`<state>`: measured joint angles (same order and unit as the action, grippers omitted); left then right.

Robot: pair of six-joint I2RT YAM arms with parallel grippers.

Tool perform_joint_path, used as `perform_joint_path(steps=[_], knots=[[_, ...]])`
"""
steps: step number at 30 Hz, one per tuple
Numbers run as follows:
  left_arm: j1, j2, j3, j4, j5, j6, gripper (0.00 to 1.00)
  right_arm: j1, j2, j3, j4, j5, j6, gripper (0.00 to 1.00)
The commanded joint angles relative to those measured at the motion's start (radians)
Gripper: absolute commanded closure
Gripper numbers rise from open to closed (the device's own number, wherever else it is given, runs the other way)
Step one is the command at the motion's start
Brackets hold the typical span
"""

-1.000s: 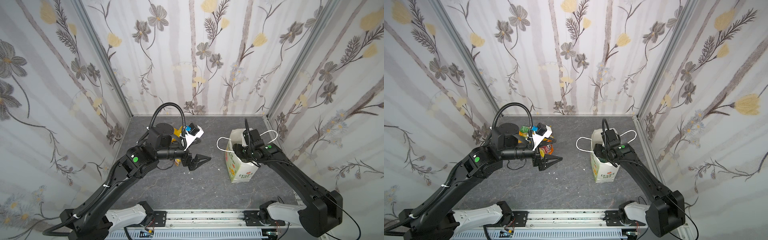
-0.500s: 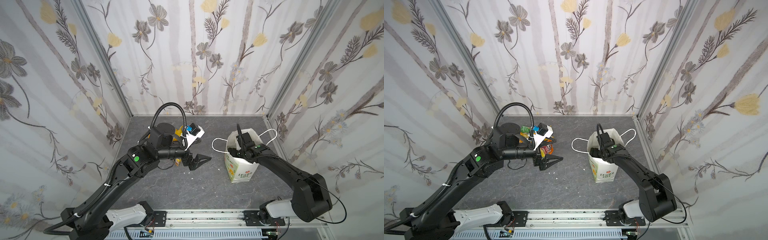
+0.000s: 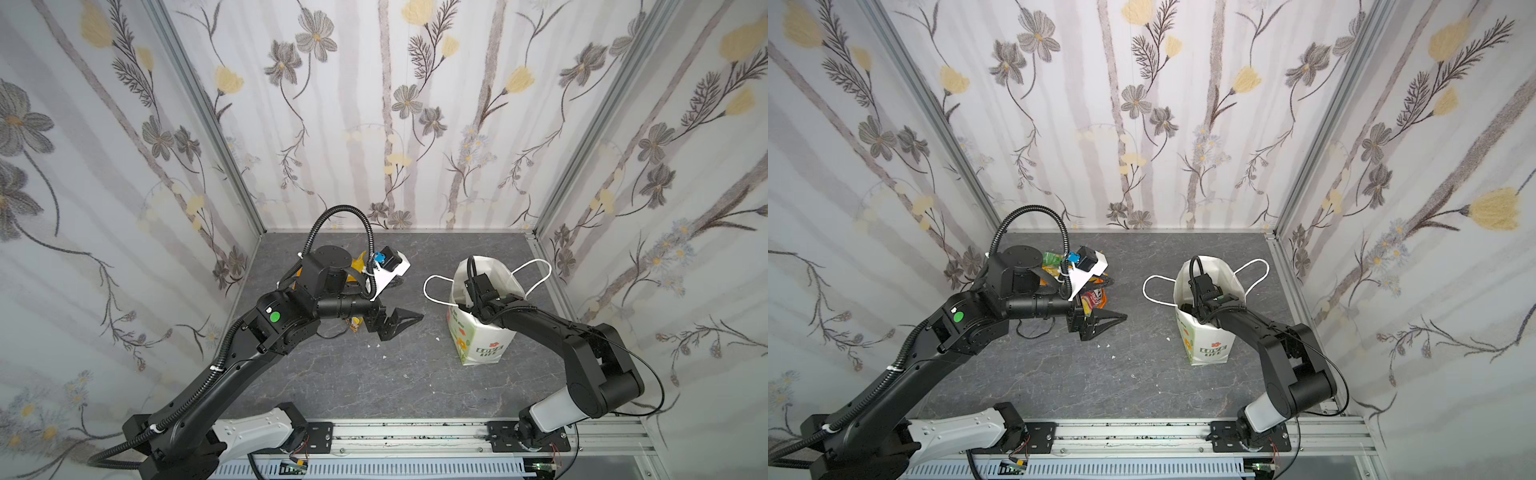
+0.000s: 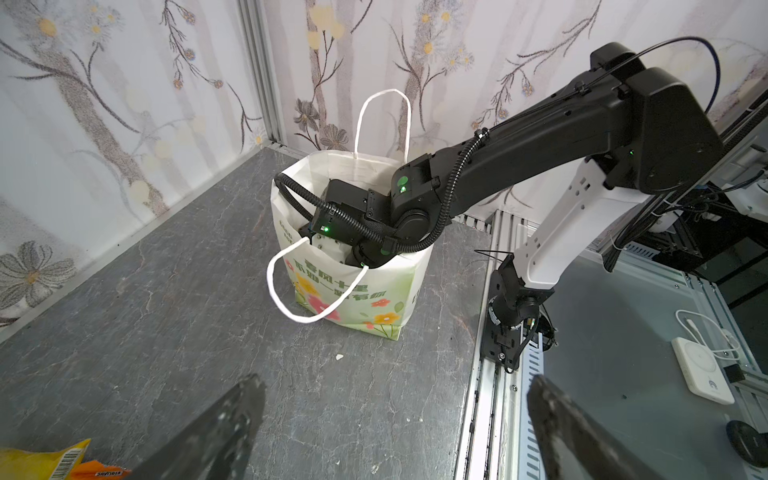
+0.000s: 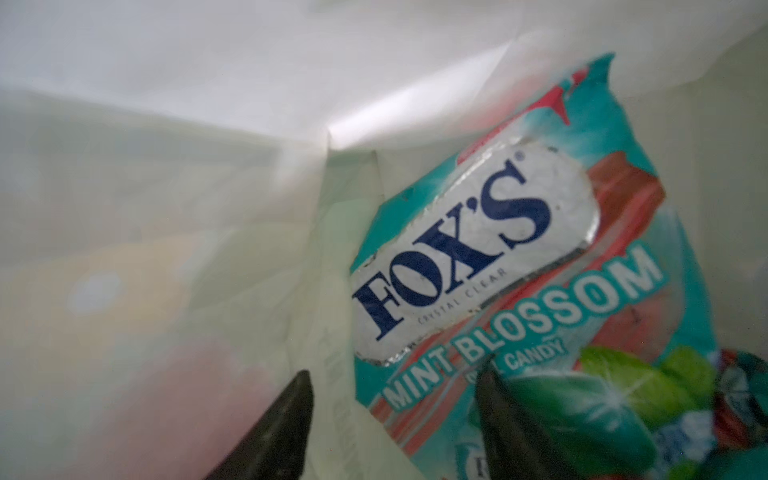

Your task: Take the snacks out of the paper bag

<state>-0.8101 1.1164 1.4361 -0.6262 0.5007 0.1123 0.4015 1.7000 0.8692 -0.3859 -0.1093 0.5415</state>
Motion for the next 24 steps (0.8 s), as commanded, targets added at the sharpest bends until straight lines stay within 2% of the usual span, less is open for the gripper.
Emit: perform_joint_path(steps=[1, 7, 9, 15, 16, 17, 18, 19, 21, 24], knots=[[0.001, -0.003, 0.010, -0.004, -0.004, 0.014, 0.01, 0.002, -0.022, 0.003, -0.010, -0.010, 0.007, 0.63], [0.000, 0.000, 0.010, -0.004, -0.008, 0.016, 0.00, 0.002, -0.066, 0.034, -0.037, -0.001, 0.009, 0.92], [0.001, -0.001, 0.009, -0.006, -0.012, 0.018, 0.01, 0.002, -0.083, 0.040, -0.042, 0.000, 0.009, 0.98], [0.001, -0.006, 0.004, -0.006, -0.016, 0.017, 0.00, 0.000, -0.128, 0.063, -0.061, 0.014, 0.011, 1.00], [0.001, -0.006, 0.002, -0.005, -0.016, 0.017, 0.00, -0.002, -0.127, 0.064, -0.061, 0.023, 0.007, 0.95], [0.001, -0.006, -0.001, -0.004, -0.016, 0.018, 0.01, -0.003, -0.119, 0.064, -0.061, 0.030, 0.004, 0.75], [0.001, -0.006, -0.001, -0.003, -0.016, 0.017, 0.00, -0.004, -0.110, 0.068, -0.064, 0.031, 0.002, 0.52], [0.000, -0.006, 0.000, -0.003, -0.016, 0.018, 0.01, -0.004, -0.075, 0.073, -0.069, 0.030, -0.005, 0.37], [-0.001, -0.007, -0.002, -0.003, -0.016, 0.018, 0.00, -0.004, -0.041, 0.074, -0.062, 0.025, -0.011, 0.27], [0.000, -0.009, -0.001, -0.003, -0.017, 0.018, 0.01, -0.003, -0.006, 0.060, -0.025, 0.004, -0.008, 0.22]])
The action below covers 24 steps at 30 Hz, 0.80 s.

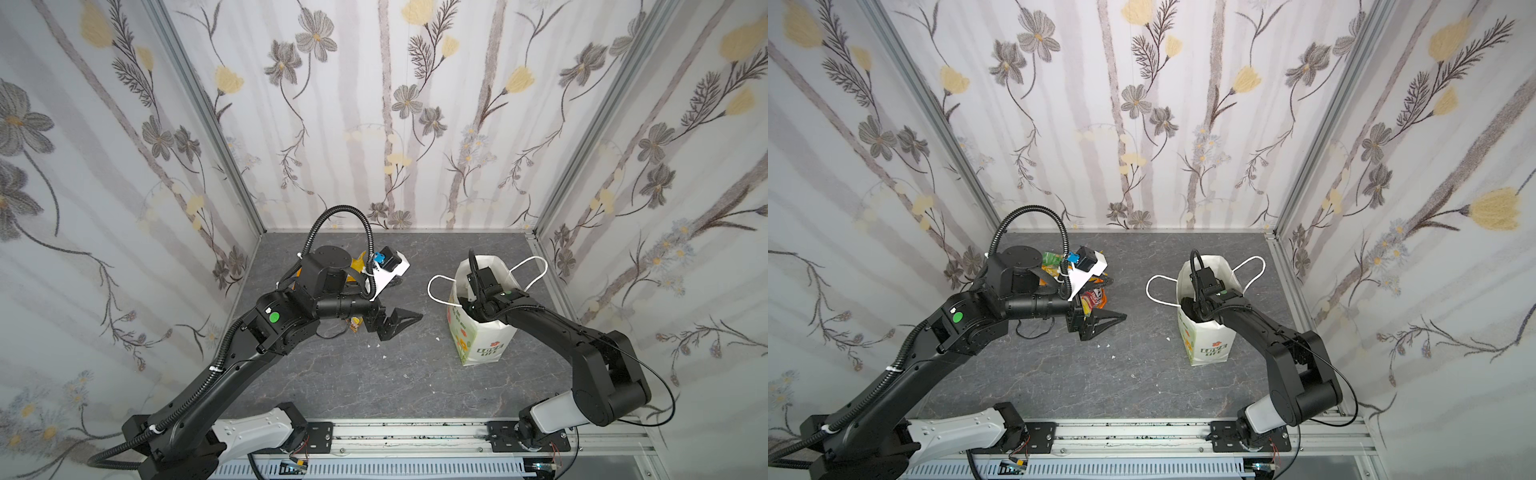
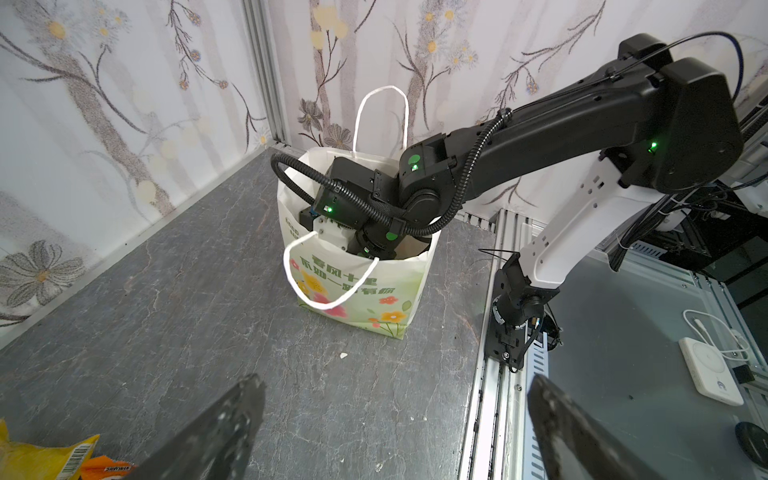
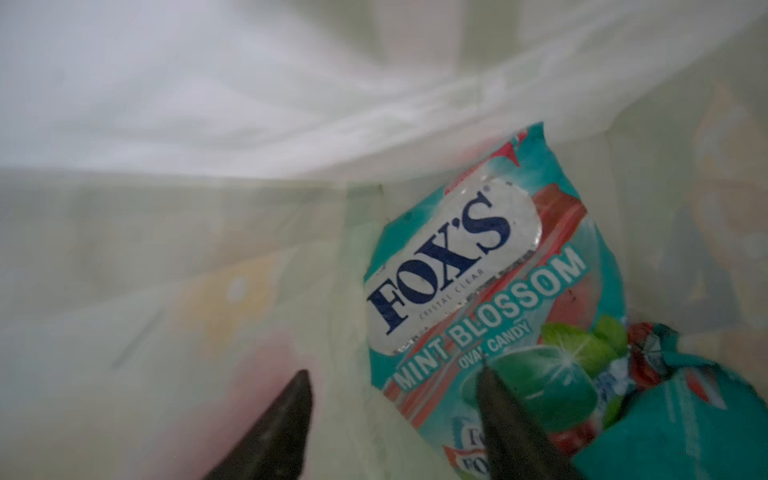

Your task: Take the snacks out of the paper bag

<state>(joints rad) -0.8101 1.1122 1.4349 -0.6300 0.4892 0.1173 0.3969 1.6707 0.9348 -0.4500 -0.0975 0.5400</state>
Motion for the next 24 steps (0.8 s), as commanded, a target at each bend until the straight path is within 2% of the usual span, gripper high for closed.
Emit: perform_joint_path(steps=[1, 7, 10, 12, 17, 20, 23, 24], knots=[[0.000, -0.005, 0.001, 0.000, -0.007, 0.013, 0.00, 0.002, 0.032, -0.011, 0.048, -0.011, -0.005, 0.22], [0.000, -0.006, -0.002, 0.000, -0.008, 0.009, 0.01, 0.002, 0.088, -0.068, 0.117, -0.031, -0.002, 0.18], [0.001, -0.005, -0.002, 0.001, -0.008, 0.008, 0.01, 0.003, 0.114, -0.089, 0.135, -0.035, -0.001, 0.24], [0.001, -0.005, -0.001, 0.001, -0.007, 0.008, 0.00, 0.002, 0.127, -0.094, 0.139, -0.037, 0.000, 0.32], [0.001, -0.005, 0.000, 0.001, -0.008, 0.008, 0.00, 0.002, 0.095, -0.092, 0.139, -0.038, 0.001, 0.67], [0.001, -0.002, -0.001, 0.002, -0.008, 0.007, 0.00, 0.002, 0.071, -0.080, 0.127, -0.033, 0.001, 0.84], [0.000, -0.001, -0.001, 0.001, -0.008, 0.006, 0.00, 0.002, 0.047, -0.073, 0.116, -0.035, 0.003, 0.99], [0.002, -0.002, 0.000, 0.001, -0.009, 0.006, 0.00, 0.002, 0.039, -0.071, 0.113, -0.034, 0.003, 1.00]])
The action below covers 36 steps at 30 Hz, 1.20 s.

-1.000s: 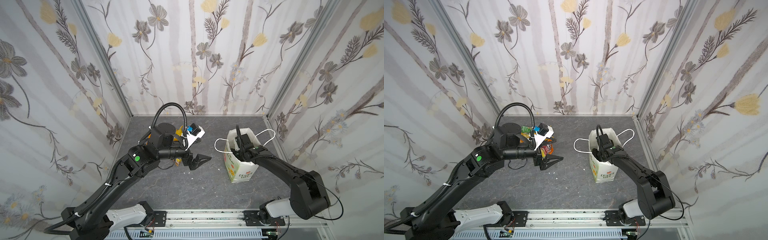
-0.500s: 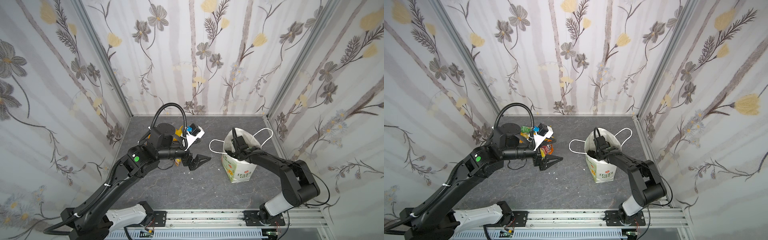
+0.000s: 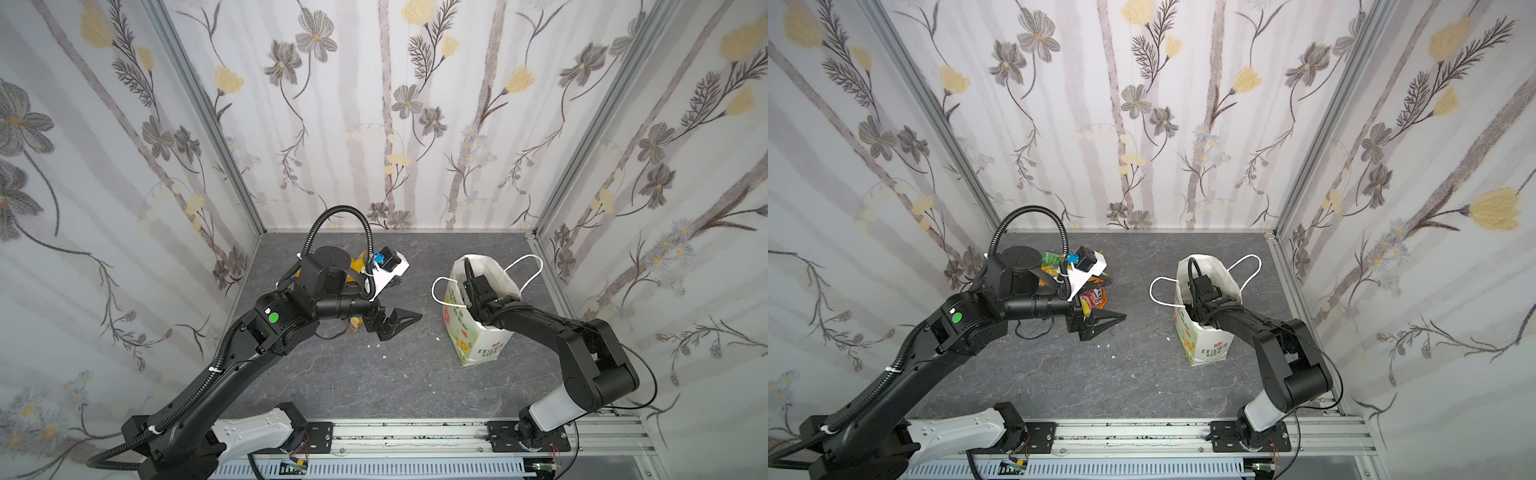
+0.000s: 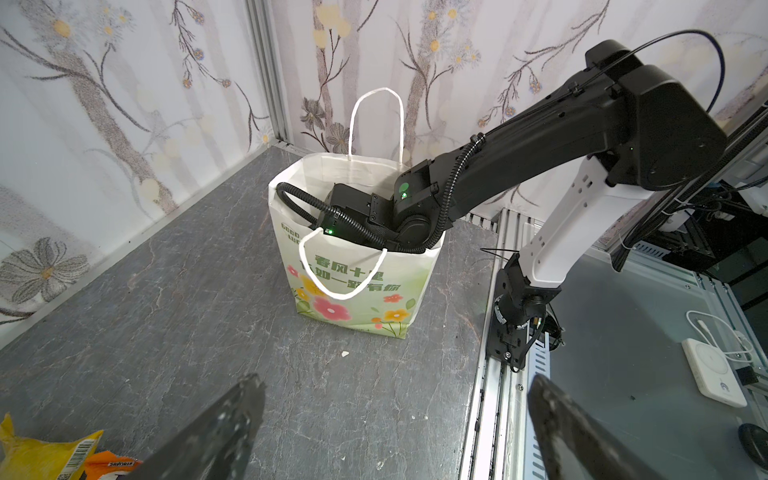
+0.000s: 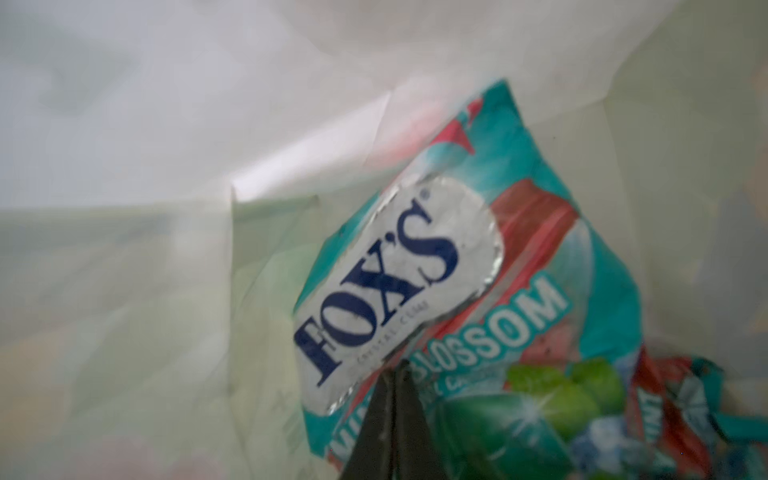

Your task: Take the snacks out of the paper bag

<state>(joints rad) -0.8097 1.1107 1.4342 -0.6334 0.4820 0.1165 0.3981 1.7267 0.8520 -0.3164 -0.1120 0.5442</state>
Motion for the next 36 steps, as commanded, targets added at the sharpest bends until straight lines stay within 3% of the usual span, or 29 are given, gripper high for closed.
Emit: perform_joint_path(steps=[1, 36], knots=[[-0.001, 0.000, 0.000, 0.005, -0.002, 0.006, 0.00, 0.001, -0.025, 0.013, -0.026, -0.021, -0.001, 1.00], [-0.001, -0.006, -0.005, 0.025, 0.004, 0.001, 0.00, 0.001, -0.392, 0.247, -0.238, 0.094, 0.037, 1.00]])
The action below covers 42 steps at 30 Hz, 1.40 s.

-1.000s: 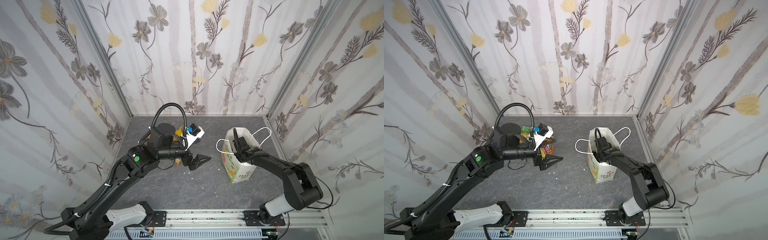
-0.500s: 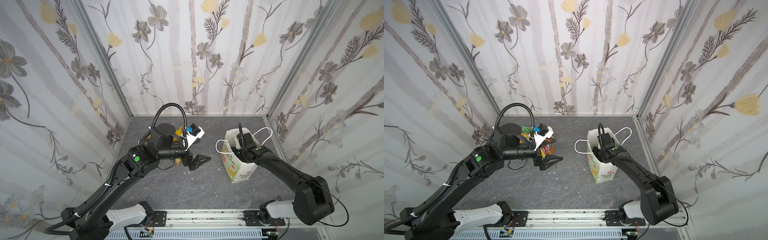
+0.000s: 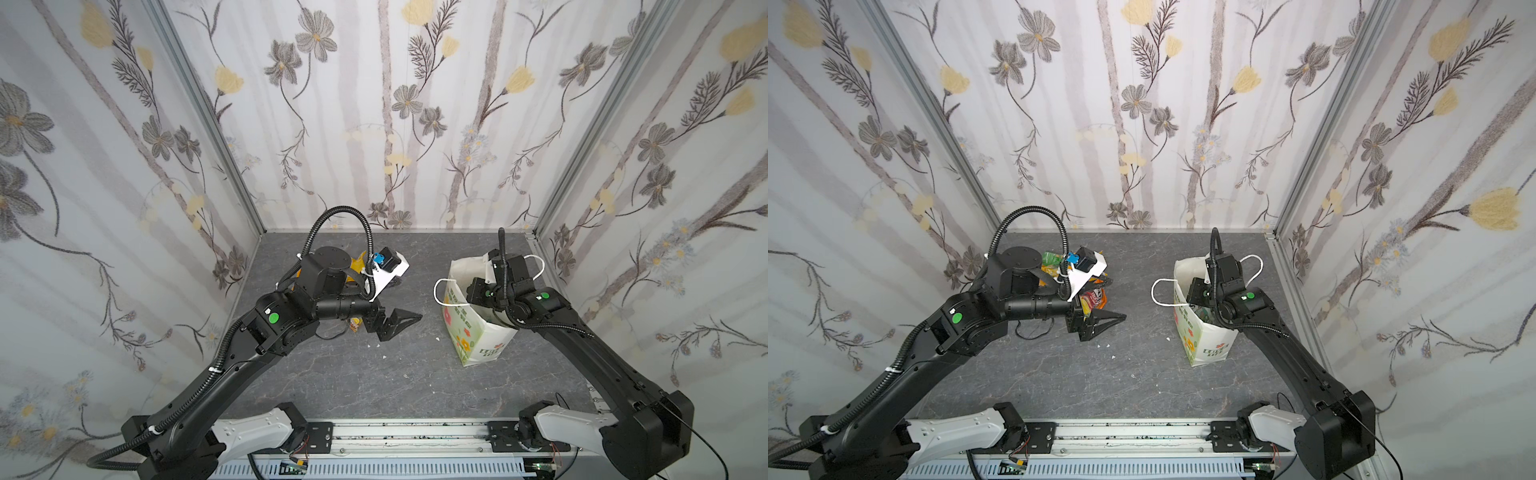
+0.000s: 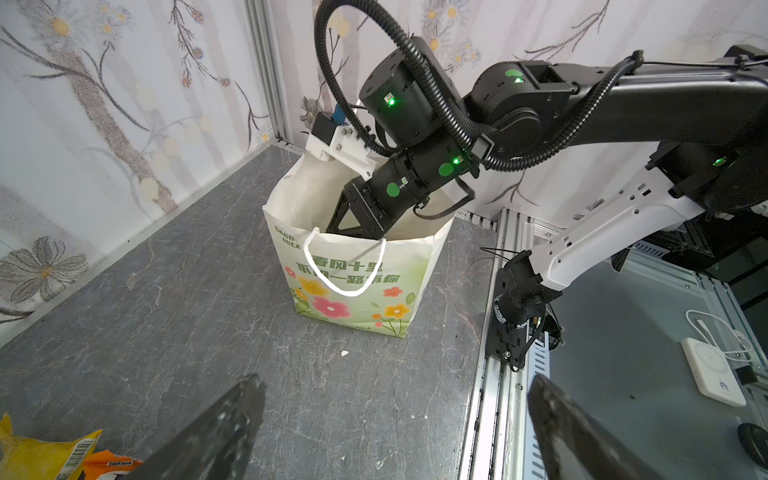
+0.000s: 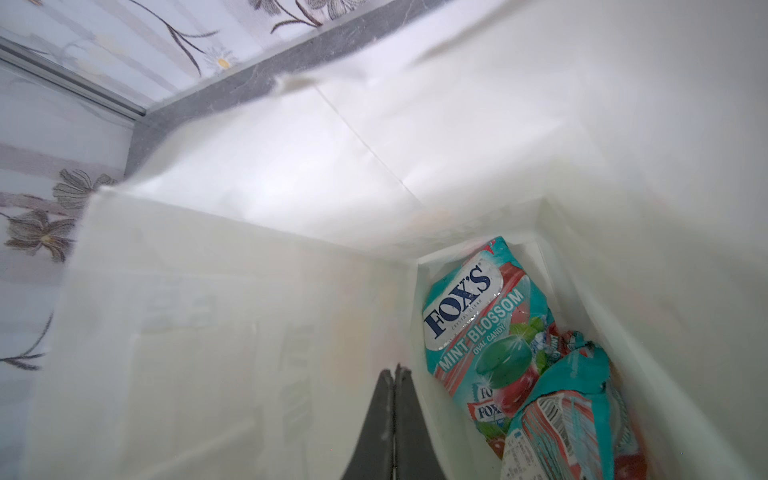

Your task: Take the snacks out of the paper bag

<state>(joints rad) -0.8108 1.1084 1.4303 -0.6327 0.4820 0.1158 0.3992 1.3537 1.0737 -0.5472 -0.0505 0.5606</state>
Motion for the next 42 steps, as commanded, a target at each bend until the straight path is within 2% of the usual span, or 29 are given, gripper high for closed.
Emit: perform_joint_path(steps=[1, 10, 15, 20, 29, 33, 38, 42], knots=[[0.000, -0.004, -0.002, 0.024, 0.004, 0.001, 0.00, 0.000, -0.028, 0.034, -0.011, 0.036, 0.023, 1.00], [-0.001, -0.004, 0.001, 0.028, 0.010, 0.001, 0.00, 0.001, -0.109, 0.112, -0.034, 0.060, 0.045, 1.00], [-0.001, -0.004, -0.003, 0.038, 0.021, -0.004, 0.00, 0.000, -0.099, 0.082, -0.044, 0.087, 0.026, 1.00], [-0.001, -0.014, -0.014, 0.039, 0.017, -0.009, 0.00, 0.000, -0.035, 0.014, -0.068, 0.056, 0.008, 0.78], [-0.001, -0.015, -0.018, 0.042, 0.017, -0.010, 0.00, 0.001, 0.126, -0.053, -0.074, 0.032, -0.053, 0.47], [-0.001, -0.014, -0.018, 0.043, 0.015, -0.009, 0.00, 0.001, 0.188, -0.089, -0.017, 0.027, -0.078, 0.29], [0.000, -0.012, -0.016, 0.041, 0.014, -0.009, 0.00, 0.001, 0.294, -0.110, 0.059, 0.033, -0.078, 0.16], [0.000, -0.018, -0.018, 0.033, 0.007, -0.008, 0.00, 0.001, 0.353, -0.143, 0.126, 0.047, -0.066, 0.03]])
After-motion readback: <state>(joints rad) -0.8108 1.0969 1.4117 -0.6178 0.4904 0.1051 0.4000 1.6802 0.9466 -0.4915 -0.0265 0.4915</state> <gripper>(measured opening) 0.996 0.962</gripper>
